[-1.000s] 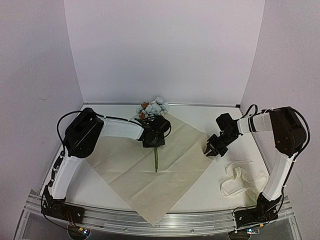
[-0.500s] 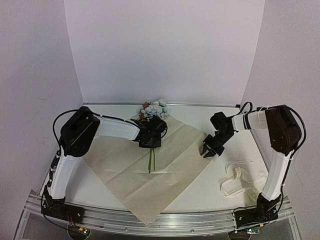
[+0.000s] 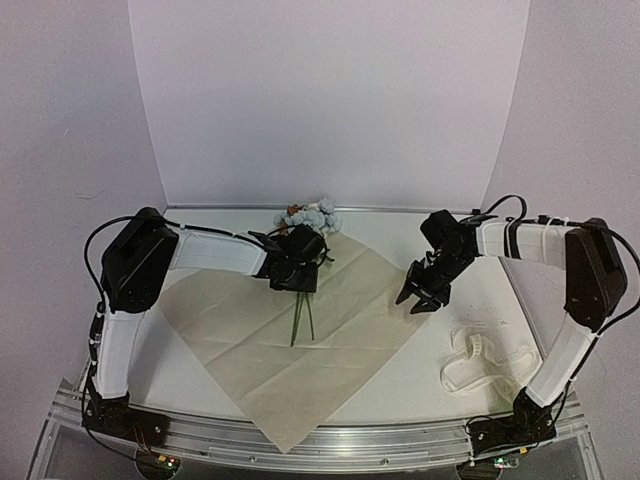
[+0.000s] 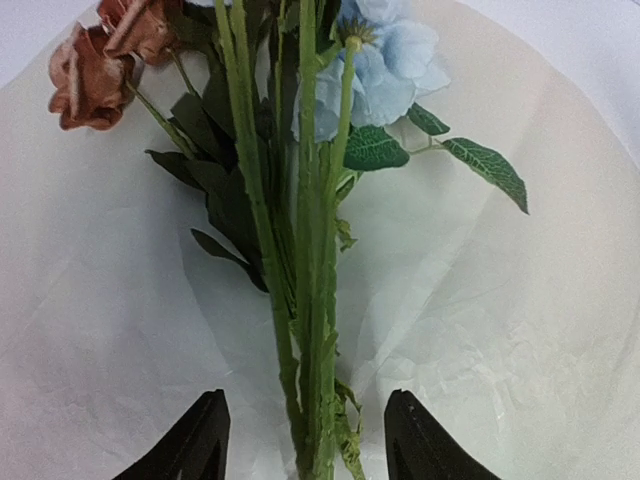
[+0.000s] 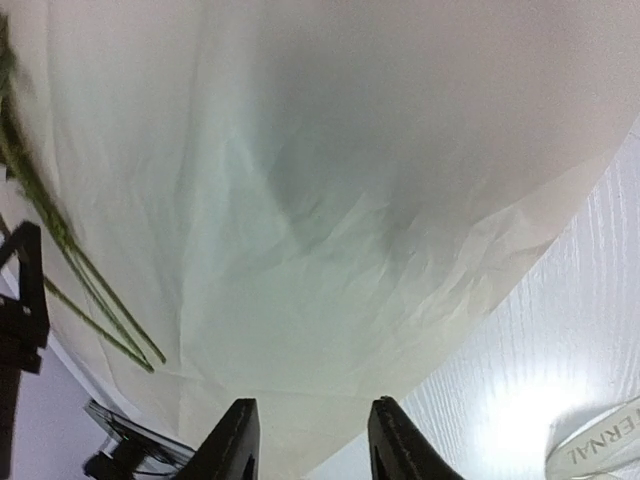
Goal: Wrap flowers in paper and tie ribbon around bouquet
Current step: Adjust the fake flower with the flattened wrapping paper, then pick up the bottom corner of the flattened wrapping paper from the center of the board.
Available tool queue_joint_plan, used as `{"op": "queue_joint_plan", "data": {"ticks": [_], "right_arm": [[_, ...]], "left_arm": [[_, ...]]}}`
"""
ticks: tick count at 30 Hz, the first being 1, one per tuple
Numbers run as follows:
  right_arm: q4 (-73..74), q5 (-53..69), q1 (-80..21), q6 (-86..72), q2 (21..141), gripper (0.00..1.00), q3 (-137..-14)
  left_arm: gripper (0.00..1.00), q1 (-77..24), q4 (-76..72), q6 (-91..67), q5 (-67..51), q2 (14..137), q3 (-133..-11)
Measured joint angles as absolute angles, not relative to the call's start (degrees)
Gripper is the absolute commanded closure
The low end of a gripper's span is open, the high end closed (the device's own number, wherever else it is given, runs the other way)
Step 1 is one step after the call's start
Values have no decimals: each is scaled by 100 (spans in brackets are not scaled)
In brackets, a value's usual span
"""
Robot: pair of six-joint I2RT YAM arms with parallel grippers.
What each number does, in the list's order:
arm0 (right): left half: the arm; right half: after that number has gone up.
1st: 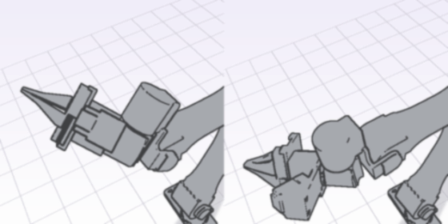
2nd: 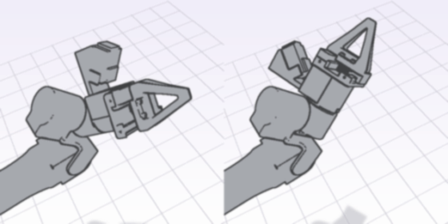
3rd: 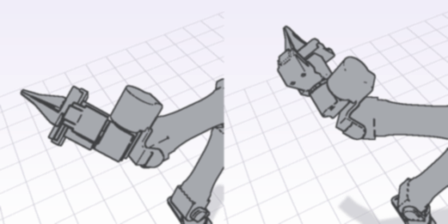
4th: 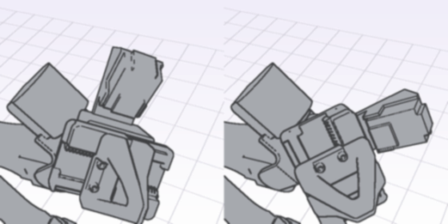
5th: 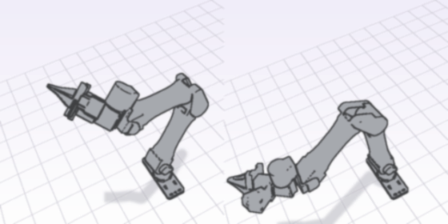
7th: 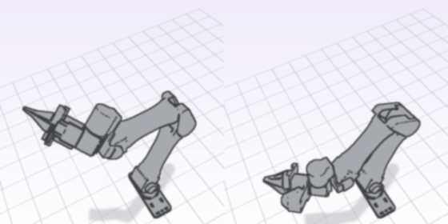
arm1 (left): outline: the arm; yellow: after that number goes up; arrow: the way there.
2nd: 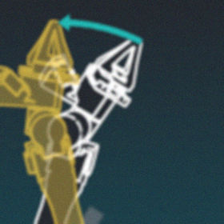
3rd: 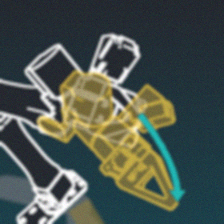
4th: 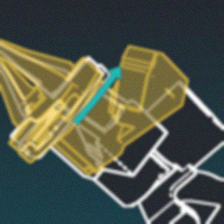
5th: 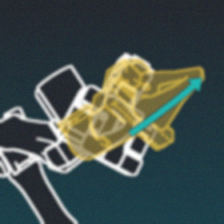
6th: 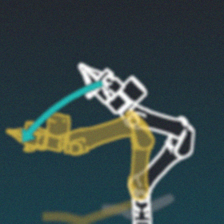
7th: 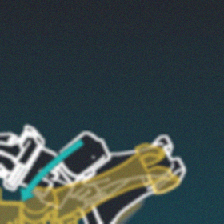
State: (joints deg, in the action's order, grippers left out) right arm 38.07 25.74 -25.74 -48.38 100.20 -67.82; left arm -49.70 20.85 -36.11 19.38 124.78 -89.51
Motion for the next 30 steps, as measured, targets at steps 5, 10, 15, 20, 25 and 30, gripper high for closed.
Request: {"op": "queue_joint_plan", "data": {"ticks": [5,10,15,20,25,30], "right_arm": [[4363,2351,-3218,-3734,9505,50,-6973],[4637,1887,-4352,-2370,8964,41,-6928],[4762,1186,-5614,-1336,8709,30,-6815],[4890,515,-6594,-860,8769,2,-6845],[5010,-82,-6912,-986,8893,2,-6971],[5049,-236,-6894,-1536,8895,2,-6980]], "left_arm": [[22,-4912,2076,-3625,1905,11684,-8423],[14,-4734,2110,-3800,1696,10687,-7722],[10,-4412,2052,-4109,1280,9813,-6828],[7,-4057,2110,-4382,896,9019,-5926],[6,-3986,2220,-4493,865,8464,-5720],[5,-3986,2309,-4499,902,7883,-5589]]}}
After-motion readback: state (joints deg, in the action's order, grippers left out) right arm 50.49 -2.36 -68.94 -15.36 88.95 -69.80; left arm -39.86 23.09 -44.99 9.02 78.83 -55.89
